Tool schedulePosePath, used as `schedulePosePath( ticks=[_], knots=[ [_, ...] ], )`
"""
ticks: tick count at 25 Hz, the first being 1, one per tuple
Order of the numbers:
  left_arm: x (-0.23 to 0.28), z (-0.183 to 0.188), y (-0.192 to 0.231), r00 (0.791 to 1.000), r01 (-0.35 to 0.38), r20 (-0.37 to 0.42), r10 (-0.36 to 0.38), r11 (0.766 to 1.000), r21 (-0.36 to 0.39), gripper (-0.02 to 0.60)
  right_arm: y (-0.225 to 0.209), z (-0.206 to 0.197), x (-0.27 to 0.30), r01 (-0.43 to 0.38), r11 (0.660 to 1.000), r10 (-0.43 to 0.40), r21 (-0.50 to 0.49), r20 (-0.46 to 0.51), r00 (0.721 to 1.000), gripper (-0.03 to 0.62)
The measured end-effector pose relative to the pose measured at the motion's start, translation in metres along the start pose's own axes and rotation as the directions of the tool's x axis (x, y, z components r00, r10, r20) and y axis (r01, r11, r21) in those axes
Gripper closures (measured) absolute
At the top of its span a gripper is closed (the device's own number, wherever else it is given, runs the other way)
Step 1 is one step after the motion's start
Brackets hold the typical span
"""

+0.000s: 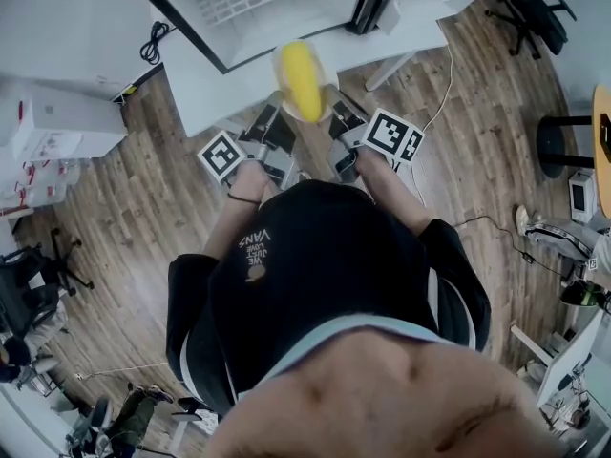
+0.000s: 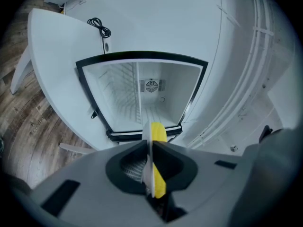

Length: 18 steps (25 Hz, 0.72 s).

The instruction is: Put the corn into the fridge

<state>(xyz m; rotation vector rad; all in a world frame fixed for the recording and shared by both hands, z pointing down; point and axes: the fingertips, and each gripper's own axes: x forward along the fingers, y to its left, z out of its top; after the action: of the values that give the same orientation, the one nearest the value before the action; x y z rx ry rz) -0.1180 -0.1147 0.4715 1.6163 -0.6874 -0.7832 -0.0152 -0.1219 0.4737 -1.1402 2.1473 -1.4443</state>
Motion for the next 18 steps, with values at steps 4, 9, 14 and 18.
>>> schedulePosePath(
  ticks=[4,9,14,18],
  knots=[
    [0.001,0.008,0.006,1.000,-0.008,-0.010,0.008,1.000,-0.008,0.545,0.000,0.000,0.008,0.010,1.000,-0.010,0.002,0.008,1.000,0.565],
    [0.006,0.015,0.007,1.000,-0.009,-0.022,0.008,1.000,-0.015,0.545,-0.001,0.002,0.015,0.021,1.000,-0.021,0.005,0.010,1.000,0.563],
    [0.020,0.021,0.008,1.000,0.001,-0.018,-0.001,1.000,-0.016,0.545,-0.004,0.015,0.024,0.015,1.000,-0.015,0.002,0.010,1.000,0.565],
    [0.035,0.031,0.008,1.000,-0.002,-0.011,0.002,1.000,-0.014,0.545,-0.005,0.028,0.037,0.010,1.000,-0.010,0.003,0.005,1.000,0.565]
  ],
)
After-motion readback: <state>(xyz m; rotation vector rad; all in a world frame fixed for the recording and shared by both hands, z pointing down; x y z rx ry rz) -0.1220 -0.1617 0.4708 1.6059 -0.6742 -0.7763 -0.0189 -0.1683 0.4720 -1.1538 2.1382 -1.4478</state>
